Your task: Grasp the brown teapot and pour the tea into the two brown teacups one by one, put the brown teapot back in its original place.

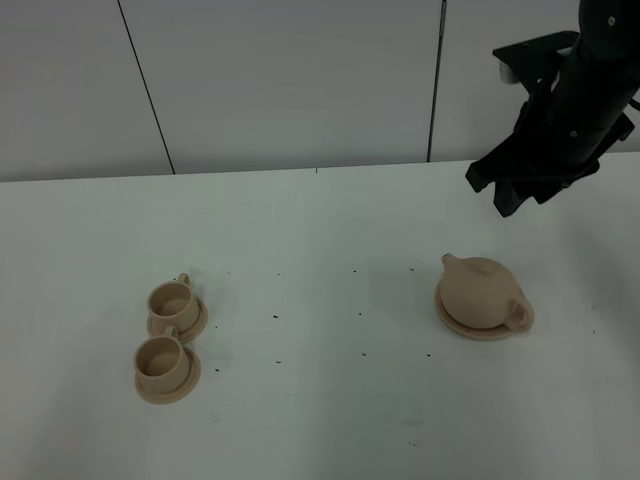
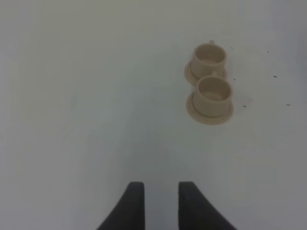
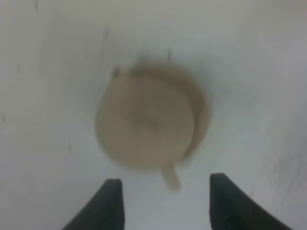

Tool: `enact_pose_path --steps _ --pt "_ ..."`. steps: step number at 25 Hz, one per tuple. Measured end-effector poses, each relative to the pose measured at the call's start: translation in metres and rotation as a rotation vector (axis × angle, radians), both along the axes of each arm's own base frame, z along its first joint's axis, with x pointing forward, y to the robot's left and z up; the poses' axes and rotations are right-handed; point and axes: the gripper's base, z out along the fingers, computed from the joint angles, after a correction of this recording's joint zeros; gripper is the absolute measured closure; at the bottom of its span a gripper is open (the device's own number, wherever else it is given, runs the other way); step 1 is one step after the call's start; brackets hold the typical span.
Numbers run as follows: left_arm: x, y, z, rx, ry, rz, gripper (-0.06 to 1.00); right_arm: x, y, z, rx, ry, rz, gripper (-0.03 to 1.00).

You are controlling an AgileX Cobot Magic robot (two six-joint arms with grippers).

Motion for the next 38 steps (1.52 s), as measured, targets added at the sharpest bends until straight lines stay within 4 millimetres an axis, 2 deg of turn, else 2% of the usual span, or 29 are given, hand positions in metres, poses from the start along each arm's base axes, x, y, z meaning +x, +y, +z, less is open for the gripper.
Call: enact_pose_path --steps 3,7,16,20,26,38 --pt "0.000 0.000 0.000 0.000 0.000 0.000 0.70 -0.015 -0.004 -0.016 -0.036 0.068 0.060 0.57" --pt "0.000 0.000 0.000 0.000 0.000 0.000 0.70 -0.022 -0.006 -0.037 -0.056 0.136 0.113 0.57" --pt "0.000 0.000 0.000 0.000 0.000 0.000 0.70 -0.013 -0.006 -0.061 -0.120 0.144 0.276 0.57" --pt "0.000 0.000 0.000 0.000 0.000 0.000 0.70 -0.006 -0.005 -0.071 -0.138 0.106 0.298 0.57" --pt "0.000 0.000 0.000 0.000 0.000 0.000 0.70 0.003 -0.005 -0.097 -0.164 0.129 0.308 0.57" --pt "0.000 0.000 0.000 0.000 0.000 0.000 0.70 0.003 0.001 -0.104 -0.193 0.121 0.374 0.57"
